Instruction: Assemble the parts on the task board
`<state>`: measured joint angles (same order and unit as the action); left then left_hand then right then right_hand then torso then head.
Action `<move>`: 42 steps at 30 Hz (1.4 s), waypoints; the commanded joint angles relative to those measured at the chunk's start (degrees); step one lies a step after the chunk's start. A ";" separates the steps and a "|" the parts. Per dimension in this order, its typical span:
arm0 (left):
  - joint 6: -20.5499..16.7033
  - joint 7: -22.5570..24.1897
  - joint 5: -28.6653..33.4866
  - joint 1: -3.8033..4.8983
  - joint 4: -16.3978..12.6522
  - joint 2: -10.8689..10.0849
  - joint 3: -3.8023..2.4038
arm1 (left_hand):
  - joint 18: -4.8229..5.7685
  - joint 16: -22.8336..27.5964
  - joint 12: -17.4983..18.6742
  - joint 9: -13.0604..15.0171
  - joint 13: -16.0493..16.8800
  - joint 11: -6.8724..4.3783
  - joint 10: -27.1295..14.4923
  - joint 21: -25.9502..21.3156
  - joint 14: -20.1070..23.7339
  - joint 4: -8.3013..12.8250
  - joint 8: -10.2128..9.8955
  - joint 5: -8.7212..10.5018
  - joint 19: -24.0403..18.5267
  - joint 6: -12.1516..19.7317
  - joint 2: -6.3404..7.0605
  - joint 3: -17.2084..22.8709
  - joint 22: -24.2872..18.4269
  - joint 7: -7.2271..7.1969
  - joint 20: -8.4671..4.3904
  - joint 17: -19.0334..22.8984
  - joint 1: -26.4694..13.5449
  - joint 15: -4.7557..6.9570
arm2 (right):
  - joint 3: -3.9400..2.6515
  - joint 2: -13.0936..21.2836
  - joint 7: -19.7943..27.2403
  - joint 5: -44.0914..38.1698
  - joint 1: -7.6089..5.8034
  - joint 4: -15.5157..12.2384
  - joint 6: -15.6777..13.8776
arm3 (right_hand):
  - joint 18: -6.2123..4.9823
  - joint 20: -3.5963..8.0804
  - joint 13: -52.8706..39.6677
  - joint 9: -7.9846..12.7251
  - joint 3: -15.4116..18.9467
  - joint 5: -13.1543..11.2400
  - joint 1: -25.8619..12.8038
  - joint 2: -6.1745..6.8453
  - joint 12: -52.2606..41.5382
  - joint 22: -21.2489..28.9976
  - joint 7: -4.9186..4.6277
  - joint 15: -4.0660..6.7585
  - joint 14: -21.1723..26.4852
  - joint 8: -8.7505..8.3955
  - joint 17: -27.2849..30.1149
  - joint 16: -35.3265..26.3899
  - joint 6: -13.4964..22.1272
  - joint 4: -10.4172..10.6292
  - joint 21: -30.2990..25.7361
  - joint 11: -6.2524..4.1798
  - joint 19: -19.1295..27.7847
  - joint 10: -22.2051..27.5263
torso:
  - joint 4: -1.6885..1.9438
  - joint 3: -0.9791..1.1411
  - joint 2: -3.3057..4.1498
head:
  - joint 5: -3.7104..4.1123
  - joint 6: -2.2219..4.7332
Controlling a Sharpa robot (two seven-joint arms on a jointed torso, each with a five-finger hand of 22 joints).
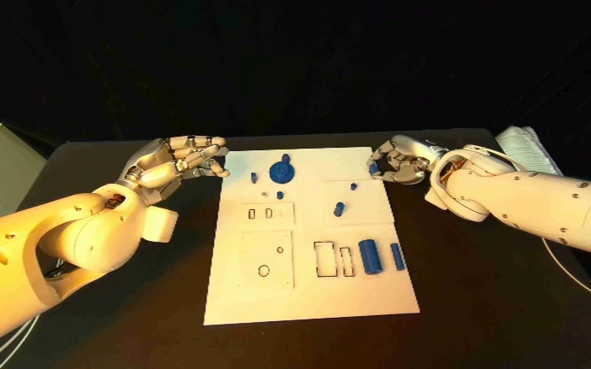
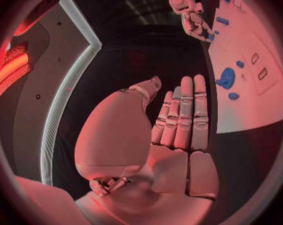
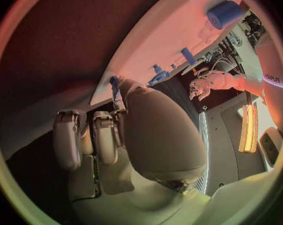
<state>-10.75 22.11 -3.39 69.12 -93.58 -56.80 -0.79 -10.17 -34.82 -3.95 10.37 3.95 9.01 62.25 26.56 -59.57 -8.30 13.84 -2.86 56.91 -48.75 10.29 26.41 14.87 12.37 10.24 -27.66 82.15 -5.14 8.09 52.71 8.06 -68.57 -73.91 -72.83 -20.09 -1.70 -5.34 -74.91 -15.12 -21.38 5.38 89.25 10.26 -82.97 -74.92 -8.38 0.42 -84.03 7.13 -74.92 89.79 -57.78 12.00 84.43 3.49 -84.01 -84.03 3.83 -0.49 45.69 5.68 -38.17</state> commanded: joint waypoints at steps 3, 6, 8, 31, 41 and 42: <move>1.08 0.16 -0.22 0.02 -0.02 0.10 -0.03 | 0.06 -0.05 0.21 0.01 0.02 0.06 -0.43 0.35 0.40 0.08 -0.36 0.03 -0.48 0.38 0.00 0.24 0.06 0.48 0.05 -0.01 -0.76 0.06 | 0.06 -0.17 0.15 -0.19 0.10 0.03 -0.14 | 0.23 0.27 -10.28 -0.16 -1.06 -0.96 -1.62 -0.01 -0.46 -10.62 0.19 0.42 -5.97 0.73 -15.08 0.21 -0.88 -0.23 0.26 -0.09 -3.49 -1.24 | -0.04 0.00 -0.01 | 0.04 -0.02; 1.08 0.15 -0.22 0.02 -0.02 0.10 -0.03 | 0.06 -0.05 0.21 0.01 0.02 0.06 -0.43 0.35 0.40 0.08 -0.36 0.03 -0.48 0.38 0.00 0.24 0.06 0.48 0.05 -0.01 -0.76 0.06 | 0.06 -0.23 0.15 -0.09 0.10 -0.06 -1.33 | 0.26 0.36 -10.33 -0.29 -1.57 -1.53 -2.29 -0.04 -0.53 -10.74 0.41 0.55 -5.97 1.19 -15.08 0.21 -1.39 -0.42 0.38 -0.28 -3.56 -1.31 | -0.04 0.02 -0.01 | 0.03 0.00; 1.09 0.14 -0.22 0.02 -0.01 0.11 -0.03 | 0.06 -0.05 0.21 0.01 0.02 0.06 -0.43 0.35 0.40 0.08 -0.36 0.03 -0.48 0.38 0.00 0.24 0.06 0.48 0.05 -0.01 -0.76 0.06 | 0.05 -0.20 -0.11 -0.03 0.10 -0.30 -2.58 | 0.29 0.41 -10.37 -0.36 -1.77 -1.62 -2.61 -0.11 -0.59 -10.82 0.51 0.60 -5.97 1.43 -15.08 0.21 -1.65 -0.46 0.46 -0.35 -3.60 -1.36 | -0.01 0.02 -0.02 | 0.00 -0.08; 0.68 0.07 -0.22 0.03 0.81 0.81 -0.02 | 0.06 -0.07 0.20 0.02 0.02 0.09 -0.48 0.42 0.42 0.07 -0.41 0.03 -0.57 0.41 -0.04 0.26 0.11 0.51 0.09 -0.01 -0.89 0.04 | -0.07 1.20 -16.98 -5.02 -2.18 -14.67 -14.20 | 0.80 1.06 -10.55 -1.40 -4.01 0.97 -6.07 -0.87 -0.79 -12.44 1.58 1.33 -5.97 4.22 -15.08 0.21 -3.46 -1.08 2.36 -1.31 -4.56 -1.68 | -0.60 -0.38 -0.88 | -0.06 0.02; -0.07 -0.62 -0.22 0.06 1.92 2.26 0.07 | 0.04 -0.10 0.19 0.02 0.03 0.11 -0.53 0.50 0.41 0.10 -0.45 0.03 -0.63 0.45 -0.07 0.29 0.16 0.54 0.11 -0.02 -0.98 0.02 | 0.02 -3.39 -24.83 -6.49 -1.01 -21.27 -13.68 | 0.79 1.28 -10.33 -1.67 -4.54 2.44 -7.81 -0.93 -0.44 -12.43 1.65 1.49 -5.97 4.85 -15.08 0.21 -2.91 -1.07 2.31 -1.41 -4.56 -1.51 | -0.90 -1.06 -2.23 | -1.04 -0.44; -0.13 -0.68 -0.22 0.06 2.03 2.42 0.08 | 0.04 -0.11 0.17 0.02 0.03 0.11 -0.52 0.51 0.40 0.09 -0.45 0.03 -0.63 0.44 -0.08 0.29 0.16 0.55 0.11 -0.02 -1.00 0.03 | 0.04 -3.98 -25.54 -6.92 -0.77 -21.87 -13.73 | 0.80 1.30 -10.33 -1.71 -4.54 2.53 -8.16 -0.90 -0.45 -12.46 1.66 1.50 -5.97 4.95 -15.08 0.21 -2.84 -1.00 2.34 -1.42 -4.58 -1.53 | -0.90 -1.08 -2.28 | -1.21 -0.45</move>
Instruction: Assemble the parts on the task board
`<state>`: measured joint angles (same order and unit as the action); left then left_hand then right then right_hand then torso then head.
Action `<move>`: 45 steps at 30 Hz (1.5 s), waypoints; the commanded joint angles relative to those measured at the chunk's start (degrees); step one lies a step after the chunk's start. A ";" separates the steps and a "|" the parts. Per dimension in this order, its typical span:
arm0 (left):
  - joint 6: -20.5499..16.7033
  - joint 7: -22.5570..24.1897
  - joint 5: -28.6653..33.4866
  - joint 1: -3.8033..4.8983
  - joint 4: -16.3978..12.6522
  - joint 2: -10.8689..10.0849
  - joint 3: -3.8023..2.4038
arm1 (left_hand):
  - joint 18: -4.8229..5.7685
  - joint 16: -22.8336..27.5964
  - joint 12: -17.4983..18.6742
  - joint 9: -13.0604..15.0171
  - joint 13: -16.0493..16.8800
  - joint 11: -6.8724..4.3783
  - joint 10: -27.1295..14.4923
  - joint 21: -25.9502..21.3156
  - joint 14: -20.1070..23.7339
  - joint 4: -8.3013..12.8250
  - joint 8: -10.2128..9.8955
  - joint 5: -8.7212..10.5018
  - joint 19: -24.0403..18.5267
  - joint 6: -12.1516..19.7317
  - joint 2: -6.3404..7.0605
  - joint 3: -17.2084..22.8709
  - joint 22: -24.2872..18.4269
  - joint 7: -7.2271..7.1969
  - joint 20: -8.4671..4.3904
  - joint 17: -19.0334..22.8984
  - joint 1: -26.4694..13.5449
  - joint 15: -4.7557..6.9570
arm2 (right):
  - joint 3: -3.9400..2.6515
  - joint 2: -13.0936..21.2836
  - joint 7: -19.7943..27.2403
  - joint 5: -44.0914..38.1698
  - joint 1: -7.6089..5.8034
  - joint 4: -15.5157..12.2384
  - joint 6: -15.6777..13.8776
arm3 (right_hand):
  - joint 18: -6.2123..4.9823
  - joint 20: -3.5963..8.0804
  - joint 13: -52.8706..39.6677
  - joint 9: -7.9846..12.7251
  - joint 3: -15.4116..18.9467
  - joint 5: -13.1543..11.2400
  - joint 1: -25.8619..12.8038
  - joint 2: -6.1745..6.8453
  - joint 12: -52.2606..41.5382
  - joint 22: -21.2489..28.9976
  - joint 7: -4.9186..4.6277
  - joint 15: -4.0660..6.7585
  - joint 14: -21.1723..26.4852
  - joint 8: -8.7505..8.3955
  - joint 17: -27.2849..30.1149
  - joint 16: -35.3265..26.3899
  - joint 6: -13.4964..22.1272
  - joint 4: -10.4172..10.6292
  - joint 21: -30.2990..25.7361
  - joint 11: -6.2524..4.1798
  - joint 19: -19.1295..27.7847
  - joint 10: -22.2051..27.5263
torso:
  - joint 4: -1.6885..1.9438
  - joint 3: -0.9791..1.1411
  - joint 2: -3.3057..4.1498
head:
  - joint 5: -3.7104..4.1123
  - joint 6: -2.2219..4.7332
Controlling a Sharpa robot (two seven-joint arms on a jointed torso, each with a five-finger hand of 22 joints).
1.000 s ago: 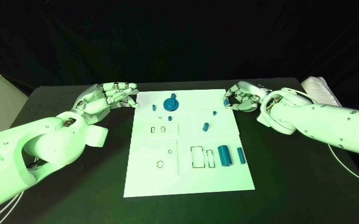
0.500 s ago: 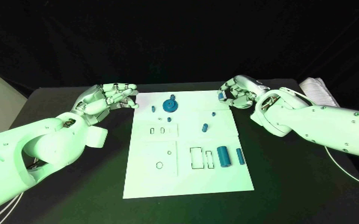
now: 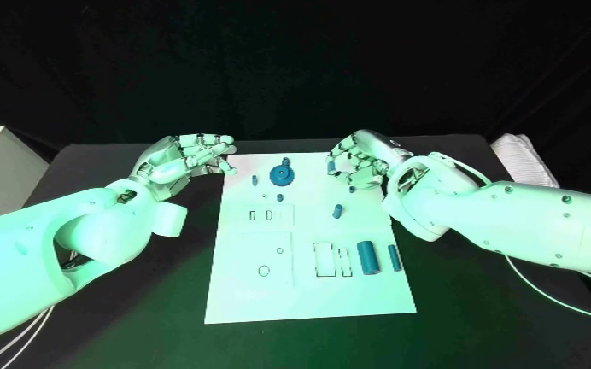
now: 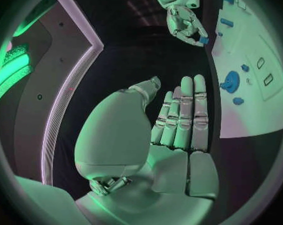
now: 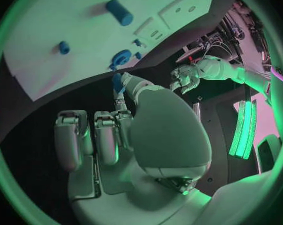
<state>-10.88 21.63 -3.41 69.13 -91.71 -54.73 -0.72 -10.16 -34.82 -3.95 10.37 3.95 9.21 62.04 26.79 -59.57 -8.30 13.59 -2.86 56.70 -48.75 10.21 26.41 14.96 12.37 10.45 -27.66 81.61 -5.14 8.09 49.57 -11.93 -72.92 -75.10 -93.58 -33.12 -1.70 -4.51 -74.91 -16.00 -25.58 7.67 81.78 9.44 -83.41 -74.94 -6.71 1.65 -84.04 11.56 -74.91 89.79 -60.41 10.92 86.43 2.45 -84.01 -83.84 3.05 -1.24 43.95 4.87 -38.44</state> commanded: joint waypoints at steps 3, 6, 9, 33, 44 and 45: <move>-0.27 -0.47 -0.21 0.04 0.50 0.76 0.05 | 0.01 -0.18 0.10 0.04 0.06 -0.09 -0.20 0.36 0.33 0.06 -0.17 0.03 -0.43 0.37 -0.07 0.31 0.11 0.60 -0.09 -0.05 -0.57 0.03 | 0.10 -2.40 -7.23 -3.67 1.10 -2.44 -0.81 | 0.83 0.48 -10.37 -0.87 -0.35 0.27 -0.92 -0.07 -0.06 -12.52 0.01 0.28 -5.96 0.60 -15.09 0.21 -0.18 0.13 0.45 -0.40 -4.62 -1.76 | -0.13 -0.58 -0.89 | -0.86 -0.62; -0.67 -0.87 -0.34 0.05 0.80 1.07 0.11 | -0.02 -0.32 -0.04 0.08 0.13 -0.12 0.07 0.50 0.20 0.05 -0.14 0.03 -0.41 0.27 -0.12 0.34 0.19 0.62 -0.08 -0.10 -0.69 0.06 | 0.18 -4.24 -8.78 -4.70 2.04 -3.32 -0.76 | 0.84 0.51 -10.37 -0.95 -0.49 0.41 -1.41 -0.24 -0.06 -12.53 0.07 0.31 -5.96 0.80 -15.09 0.21 -0.10 0.23 0.45 -0.44 -4.63 -1.78 | -0.23 -0.77 -1.19 | -1.64 -0.61; -1.25 -1.46 -1.05 0.05 1.10 1.35 0.17 | -0.09 -0.57 -0.18 0.11 0.21 -0.17 0.40 0.75 -0.08 -0.02 -0.13 0.03 -0.31 0.19 -0.15 0.36 0.33 0.60 -0.09 -0.19 -0.97 0.13 | 0.26 -6.84 -10.48 -6.14 3.30 -3.28 -0.53 | 0.84 0.53 -10.34 -0.99 -0.60 0.60 -1.58 -0.27 -0.01 -12.56 0.09 0.35 -5.96 0.89 -15.09 0.21 0.01 0.16 0.48 -0.48 -4.65 -1.76 | -0.41 -0.90 -1.39 | -2.09 -0.75; -1.73 -3.45 -2.73 0.06 1.31 2.22 0.29 | -0.22 -6.35 -0.21 0.44 0.35 -0.78 1.39 5.47 -3.38 0.41 -0.35 0.02 1.64 -0.25 0.11 0.90 2.94 0.11 -1.06 -2.77 -2.20 1.08 | 0.48 -15.97 -15.96 -13.69 7.57 2.25 1.02 | 0.76 0.58 -10.44 -1.15 -0.40 0.79 -2.68 0.31 -0.12 -12.32 0.12 0.38 -5.96 1.27 -15.09 0.21 0.19 0.20 0.17 -0.49 -4.53 -1.86 | -0.24 -0.98 -1.36 | -3.34 -2.64; -1.60 -3.77 -3.14 0.06 1.26 2.15 0.29 | -0.21 -10.39 -0.68 0.63 0.47 -1.14 2.37 9.28 -3.99 0.51 -0.53 0.02 2.70 -0.30 0.31 1.46 5.17 -0.14 -1.61 -4.64 -2.65 1.53 | 0.52 -17.63 -16.15 -15.39 8.29 4.52 1.53 | 0.78 0.60 -10.45 -1.20 -0.29 0.79 -3.12 0.61 -0.13 -12.39 0.14 0.40 -5.96 1.42 -15.09 0.21 0.25 0.21 0.24 -0.52 -4.56 -1.88 | 0.06 -1.02 -1.14 | -3.12 -2.89; -1.59 -3.78 -3.15 0.06 1.25 2.14 0.29 | -0.21 -10.39 -0.68 0.63 0.47 -1.14 2.37 9.28 -3.99 0.51 -0.53 0.02 2.70 -0.30 0.31 1.46 5.17 -0.14 -1.61 -4.64 -2.65 1.53 | 0.53 -17.73 -16.11 -15.42 8.37 4.72 1.61 | 0.78 0.60 -10.45 -1.20 -0.29 0.79 -3.12 0.61 -0.13 -12.39 0.14 0.40 -5.96 1.42 -15.09 0.21 0.25 0.21 0.24 -0.52 -4.56 -1.88 | 0.05 -1.00 -1.14 | -3.12 -2.94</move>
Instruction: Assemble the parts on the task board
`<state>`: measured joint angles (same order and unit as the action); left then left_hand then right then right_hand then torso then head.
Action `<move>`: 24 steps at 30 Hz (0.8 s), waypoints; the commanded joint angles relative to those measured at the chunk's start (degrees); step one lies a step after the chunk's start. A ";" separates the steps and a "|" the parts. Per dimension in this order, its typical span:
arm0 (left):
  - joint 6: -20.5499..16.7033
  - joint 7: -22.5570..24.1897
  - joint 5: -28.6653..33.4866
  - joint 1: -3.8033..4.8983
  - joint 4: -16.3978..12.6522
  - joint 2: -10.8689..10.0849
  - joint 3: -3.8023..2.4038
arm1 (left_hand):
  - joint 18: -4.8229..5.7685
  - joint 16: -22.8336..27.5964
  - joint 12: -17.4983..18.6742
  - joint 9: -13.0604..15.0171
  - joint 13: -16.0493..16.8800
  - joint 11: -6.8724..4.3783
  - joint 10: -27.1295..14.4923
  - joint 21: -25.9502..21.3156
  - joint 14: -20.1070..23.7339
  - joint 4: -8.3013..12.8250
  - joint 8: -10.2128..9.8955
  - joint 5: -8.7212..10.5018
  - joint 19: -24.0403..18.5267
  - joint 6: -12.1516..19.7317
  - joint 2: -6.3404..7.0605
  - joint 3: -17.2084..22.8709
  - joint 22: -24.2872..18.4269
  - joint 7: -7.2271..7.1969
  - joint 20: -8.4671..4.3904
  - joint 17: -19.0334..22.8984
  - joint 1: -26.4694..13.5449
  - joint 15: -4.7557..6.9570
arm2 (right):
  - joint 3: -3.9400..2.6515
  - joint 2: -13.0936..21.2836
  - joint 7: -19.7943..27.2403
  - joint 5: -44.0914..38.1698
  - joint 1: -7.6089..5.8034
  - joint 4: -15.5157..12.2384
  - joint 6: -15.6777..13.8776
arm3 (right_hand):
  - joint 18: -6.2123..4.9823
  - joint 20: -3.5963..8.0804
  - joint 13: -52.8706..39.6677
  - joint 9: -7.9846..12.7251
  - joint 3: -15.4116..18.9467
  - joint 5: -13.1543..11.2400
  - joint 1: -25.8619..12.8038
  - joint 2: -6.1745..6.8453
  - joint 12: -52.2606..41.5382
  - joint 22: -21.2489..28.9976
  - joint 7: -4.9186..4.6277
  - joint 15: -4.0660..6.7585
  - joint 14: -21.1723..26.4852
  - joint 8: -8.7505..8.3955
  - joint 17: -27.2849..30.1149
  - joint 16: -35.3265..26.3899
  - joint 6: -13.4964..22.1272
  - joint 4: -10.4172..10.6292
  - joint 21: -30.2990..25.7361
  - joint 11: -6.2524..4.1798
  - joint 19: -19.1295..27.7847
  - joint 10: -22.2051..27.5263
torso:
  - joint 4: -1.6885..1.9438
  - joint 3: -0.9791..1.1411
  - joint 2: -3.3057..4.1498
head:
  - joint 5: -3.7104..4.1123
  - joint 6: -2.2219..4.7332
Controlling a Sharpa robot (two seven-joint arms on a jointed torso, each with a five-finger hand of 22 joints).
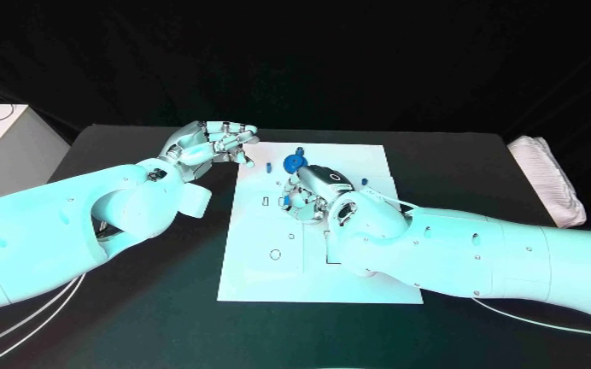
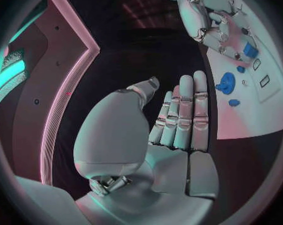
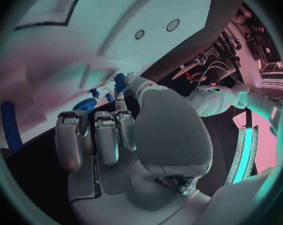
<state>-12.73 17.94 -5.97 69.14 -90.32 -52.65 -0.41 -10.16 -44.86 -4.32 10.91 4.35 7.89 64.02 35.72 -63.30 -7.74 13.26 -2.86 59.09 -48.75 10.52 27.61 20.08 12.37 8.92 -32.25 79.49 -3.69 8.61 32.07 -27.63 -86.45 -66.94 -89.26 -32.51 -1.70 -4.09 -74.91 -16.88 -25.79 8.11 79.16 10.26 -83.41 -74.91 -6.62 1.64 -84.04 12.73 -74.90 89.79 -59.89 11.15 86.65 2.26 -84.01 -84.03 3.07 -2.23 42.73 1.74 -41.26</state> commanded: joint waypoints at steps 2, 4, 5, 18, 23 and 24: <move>0.26 -0.11 -0.61 0.05 -0.16 0.03 -0.02 | -0.20 -0.36 -0.31 0.09 0.07 0.18 0.38 0.35 -0.26 -0.05 -0.20 0.02 0.32 -0.30 0.00 0.26 0.05 -0.14 -0.08 -0.05 -0.54 0.09 | 0.01 -0.33 -0.36 -1.92 0.31 0.68 1.11 | 0.78 0.19 -10.45 -0.33 -0.08 0.35 -0.50 -0.21 -0.13 -12.42 0.05 0.41 -5.96 0.24 -15.10 0.21 -0.27 -0.02 0.02 -0.32 -4.56 -1.68 | 0.02 0.01 0.07 | -0.09 -0.23; 0.28 -0.13 -0.62 0.05 -0.19 0.01 -0.02 | -0.20 -0.36 -0.31 0.09 0.07 0.18 0.38 0.35 -0.26 -0.05 -0.20 0.02 0.32 -0.30 0.00 0.26 0.05 -0.14 -0.08 -0.05 -0.54 0.09 | 0.01 -0.37 -0.28 -1.95 0.38 0.88 1.20 | 0.79 0.19 -10.48 -0.34 -0.07 0.34 -0.59 -0.16 -0.18 -12.44 0.06 0.42 -5.96 0.28 -15.10 0.21 -0.26 -0.02 0.05 -0.33 -4.57 -1.71 | 0.06 0.01 0.03 | -0.13 -0.42; 0.28 -0.13 -0.62 0.05 -0.20 0.00 -0.02 | -0.20 -0.36 -0.31 0.09 0.07 0.18 0.38 0.35 -0.26 -0.05 -0.20 0.02 0.32 -0.30 0.00 0.26 0.05 -0.14 -0.08 -0.05 -0.54 0.09 | 0.01 -0.40 -0.25 -1.96 0.41 0.95 1.23 | 0.79 0.19 -10.48 -0.34 -0.07 0.34 -0.59 -0.16 -0.18 -12.44 0.06 0.42 -5.96 0.28 -15.10 0.21 -0.26 -0.02 0.05 -0.33 -4.57 -1.71 | 0.07 0.01 0.03 | -0.10 -0.43; 0.53 -0.28 -0.64 0.05 -0.18 -0.06 -0.02 | -0.20 -0.54 -0.32 0.10 0.07 0.17 0.39 0.54 -0.21 -0.05 -0.21 0.01 0.29 -0.30 0.03 0.30 0.17 -0.15 -0.09 -0.13 -0.57 0.09 | 0.02 -0.33 -0.25 -2.35 0.52 1.50 1.35 | 0.75 0.20 -10.37 -0.35 -0.04 0.32 -0.75 -0.07 -0.02 -12.32 0.06 0.42 -5.96 0.31 -15.10 0.21 -0.19 -0.01 -0.10 -0.33 -4.51 -1.61 | -0.04 0.03 -0.03 | -0.21 -0.64; 0.66 -0.36 -0.64 0.05 -0.19 -0.09 -0.02 | -0.19 -0.57 -0.31 0.10 0.06 0.18 0.38 0.58 -0.18 -0.05 -0.22 0.01 0.27 -0.29 0.04 0.31 0.19 -0.14 -0.09 -0.14 -0.58 0.09 | 0.02 -0.28 -0.10 -2.37 0.53 1.51 1.24 | 0.72 0.21 -10.26 -0.34 0.00 0.28 -0.96 0.21 0.15 -12.24 0.01 0.42 -5.96 0.30 -15.10 0.21 0.07 -0.08 -0.22 -0.31 -4.46 -1.50 | -0.02 0.00 -0.02 | -0.18 -0.55; 0.68 -0.37 -0.64 0.05 -0.20 -0.10 -0.02 | -0.19 -0.63 -0.30 0.10 0.06 0.18 0.36 0.64 -0.14 -0.05 -0.23 0.01 0.24 -0.28 0.05 0.32 0.24 -0.13 -0.10 -0.17 -0.60 0.09 | 0.02 -0.26 -0.08 -2.38 0.53 1.51 1.24 | 0.72 0.21 -10.24 -0.33 0.01 0.25 -1.04 0.31 0.18 -12.25 -0.02 0.41 -5.96 0.28 -15.10 0.21 0.20 -0.11 -0.21 -0.29 -4.47 -1.48 | 0.00 0.01 -0.01 | -0.16 -0.55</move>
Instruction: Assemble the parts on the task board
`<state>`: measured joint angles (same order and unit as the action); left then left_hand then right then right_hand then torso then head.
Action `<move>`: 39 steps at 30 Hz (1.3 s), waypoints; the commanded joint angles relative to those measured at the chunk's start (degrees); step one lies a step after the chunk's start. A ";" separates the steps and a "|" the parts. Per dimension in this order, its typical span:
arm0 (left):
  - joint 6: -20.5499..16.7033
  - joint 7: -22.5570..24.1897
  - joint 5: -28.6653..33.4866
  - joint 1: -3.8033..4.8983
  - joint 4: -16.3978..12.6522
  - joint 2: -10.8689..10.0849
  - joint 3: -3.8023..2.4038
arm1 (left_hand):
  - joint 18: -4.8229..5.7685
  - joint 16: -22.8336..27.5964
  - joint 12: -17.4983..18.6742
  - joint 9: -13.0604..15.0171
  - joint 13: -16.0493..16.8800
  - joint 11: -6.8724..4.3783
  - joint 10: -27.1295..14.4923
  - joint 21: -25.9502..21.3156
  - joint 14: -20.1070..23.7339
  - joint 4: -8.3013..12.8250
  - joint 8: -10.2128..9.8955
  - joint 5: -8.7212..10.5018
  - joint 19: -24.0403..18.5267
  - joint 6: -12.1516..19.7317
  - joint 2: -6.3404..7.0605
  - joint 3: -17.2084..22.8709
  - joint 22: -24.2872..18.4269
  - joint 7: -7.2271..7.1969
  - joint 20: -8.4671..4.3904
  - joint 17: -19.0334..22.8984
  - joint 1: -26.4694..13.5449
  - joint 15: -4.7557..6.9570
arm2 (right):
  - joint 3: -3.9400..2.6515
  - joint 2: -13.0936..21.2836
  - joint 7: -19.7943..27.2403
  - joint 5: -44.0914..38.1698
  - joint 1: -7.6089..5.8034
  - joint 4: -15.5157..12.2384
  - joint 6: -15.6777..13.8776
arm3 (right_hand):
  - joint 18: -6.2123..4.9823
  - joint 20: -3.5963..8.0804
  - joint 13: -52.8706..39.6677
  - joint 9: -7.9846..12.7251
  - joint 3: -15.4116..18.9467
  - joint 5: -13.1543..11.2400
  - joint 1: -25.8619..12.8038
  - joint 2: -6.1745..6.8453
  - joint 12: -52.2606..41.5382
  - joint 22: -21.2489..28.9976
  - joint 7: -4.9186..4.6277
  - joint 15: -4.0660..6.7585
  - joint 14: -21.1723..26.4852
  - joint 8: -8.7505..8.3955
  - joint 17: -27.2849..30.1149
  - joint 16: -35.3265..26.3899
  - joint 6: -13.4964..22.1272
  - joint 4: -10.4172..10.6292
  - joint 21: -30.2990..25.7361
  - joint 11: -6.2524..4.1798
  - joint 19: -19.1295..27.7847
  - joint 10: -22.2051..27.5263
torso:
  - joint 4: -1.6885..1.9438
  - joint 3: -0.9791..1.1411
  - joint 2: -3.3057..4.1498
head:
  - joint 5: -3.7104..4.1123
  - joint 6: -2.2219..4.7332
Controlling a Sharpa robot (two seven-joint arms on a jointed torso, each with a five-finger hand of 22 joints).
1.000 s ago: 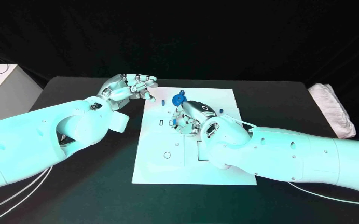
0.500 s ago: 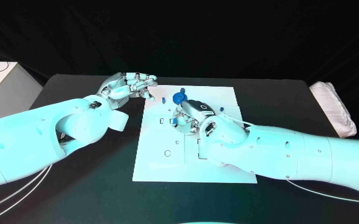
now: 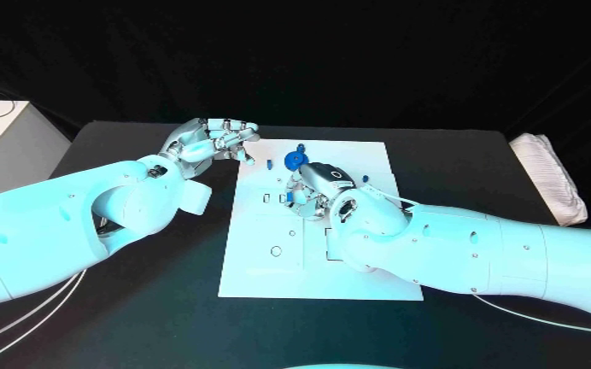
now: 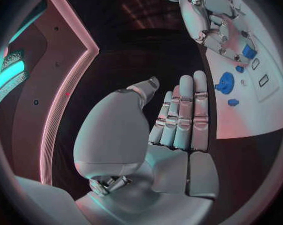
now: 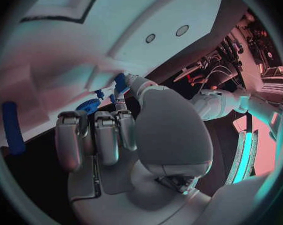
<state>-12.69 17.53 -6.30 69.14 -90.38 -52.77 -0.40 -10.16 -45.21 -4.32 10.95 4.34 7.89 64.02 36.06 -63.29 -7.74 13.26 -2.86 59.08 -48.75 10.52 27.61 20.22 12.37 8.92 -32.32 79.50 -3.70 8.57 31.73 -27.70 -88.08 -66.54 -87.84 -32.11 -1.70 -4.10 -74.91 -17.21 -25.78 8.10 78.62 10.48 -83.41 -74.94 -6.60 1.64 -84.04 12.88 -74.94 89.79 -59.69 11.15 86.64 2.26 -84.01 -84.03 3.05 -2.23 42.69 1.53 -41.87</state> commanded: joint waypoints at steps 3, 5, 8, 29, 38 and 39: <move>0.69 -0.02 -0.34 0.05 -0.13 0.01 -0.02 | -0.19 -0.29 -0.30 0.06 0.07 0.18 0.37 0.30 -0.15 -0.05 -0.23 0.01 0.25 -0.28 0.05 0.33 0.09 -0.13 -0.10 -0.10 -0.60 0.10 | 0.06 0.12 0.09 -0.75 0.13 0.13 0.88 | 0.68 0.18 -10.07 0.09 0.07 0.10 -0.83 0.56 0.44 -12.09 -0.24 0.33 -5.96 -0.01 -15.06 0.21 0.57 -0.19 -0.38 -0.15 -4.40 -1.30 | 0.07 -0.01 0.01 | 0.06 0.01; 0.73 -0.06 -0.36 0.05 -0.13 -0.01 -0.02 | -0.19 -0.35 -0.28 0.06 0.06 0.19 0.33 0.36 -0.11 -0.05 -0.25 0.01 0.23 -0.25 0.07 0.34 0.13 -0.12 -0.10 -0.12 -0.61 0.09 | 0.06 0.13 0.16 -0.74 0.13 0.17 0.92 | 0.67 0.13 -9.92 0.15 0.12 -0.06 -1.09 0.83 0.68 -12.05 -0.37 0.24 -5.96 -0.10 -15.06 0.21 0.93 -0.20 -0.44 -0.04 -4.37 -1.13 | 0.02 -0.01 -0.03 | 0.10 -0.04; 0.78 -0.11 -0.39 0.05 -0.12 -0.02 -0.02 | -0.19 -0.35 -0.28 0.06 0.06 0.19 0.33 0.36 -0.11 -0.05 -0.25 0.01 0.23 -0.25 0.07 0.34 0.13 -0.12 -0.10 -0.12 -0.61 0.09 | 0.06 0.15 0.29 -0.70 0.13 0.21 1.04 | 0.65 0.00 -9.66 0.28 0.18 -0.38 -1.49 1.24 1.06 -11.98 -0.63 0.06 -5.96 -0.30 -15.06 0.21 1.58 -0.22 -0.54 0.18 -4.33 -0.86 | 0.02 -0.01 0.01 | 0.08 -0.03; 1.28 -0.49 -0.71 0.04 -0.04 -0.09 -0.02 | -0.18 -0.48 -0.24 0.06 0.04 0.21 0.24 0.52 -0.02 -0.02 -0.29 0.01 0.17 -0.20 0.11 0.38 0.24 -0.12 -0.11 -0.18 -0.60 0.08 | 0.06 0.20 1.74 -0.27 0.13 0.02 -0.05 | 0.43 -0.96 -8.35 1.31 2.60 -4.90 -3.06 3.14 3.06 -11.39 -1.84 -0.96 -5.91 -1.79 -14.84 0.10 5.37 0.60 -1.43 1.35 -3.98 0.71 | 0.05 0.00 0.02 | 0.19 -0.11; 1.31 -1.39 -2.37 0.04 0.36 0.12 -0.02 | -0.18 -1.47 -0.14 0.07 -0.01 0.26 -0.05 1.42 -0.11 0.06 -0.44 0.01 0.10 0.02 0.28 0.45 0.79 -0.08 -0.12 -0.56 -0.70 0.07 | 0.05 1.49 3.76 0.23 0.16 -1.53 -4.26 | 0.34 -1.30 -7.96 1.72 13.44 -4.95 -3.23 2.54 3.59 -11.16 -2.24 -1.27 -5.88 -2.21 -14.74 0.05 7.22 4.94 -1.87 1.66 -3.84 1.30 | 0.03 0.05 -0.05 | 0.15 -0.02; 1.56 -2.11 -3.19 0.04 0.53 0.18 -0.02 | -0.21 -2.33 -0.76 0.11 0.26 0.06 0.91 2.04 -0.43 -0.02 -0.47 0.02 0.19 0.06 0.32 0.41 1.16 -0.21 -0.16 -0.91 -0.92 0.18 | 0.03 1.96 4.32 0.54 0.15 -2.00 -4.73 | 0.33 -1.41 -7.92 1.80 15.66 -5.34 -2.33 1.94 3.61 -11.12 -2.28 -1.32 -5.86 -2.33 -14.69 0.02 7.43 5.43 -1.94 1.87 -3.82 1.34 | 0.00 0.06 -0.08 | 0.11 0.00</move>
<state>-12.44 16.55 -7.33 69.14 -89.97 -52.72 -0.40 -10.16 -47.42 -4.92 11.01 4.49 7.90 64.71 37.96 -63.42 -7.58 13.04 -2.86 59.08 -48.75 10.92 27.76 21.32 12.37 8.92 -33.18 79.09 -3.59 8.64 33.36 -25.75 -87.93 -66.44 -89.43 -33.84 -1.70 -4.95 -74.91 -15.45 -11.30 3.10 75.97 12.84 -79.99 -74.91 -8.86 0.81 -84.02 10.73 -74.92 89.79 -52.54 16.23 84.85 4.05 -84.00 -82.92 3.10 -2.19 42.69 1.75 -41.95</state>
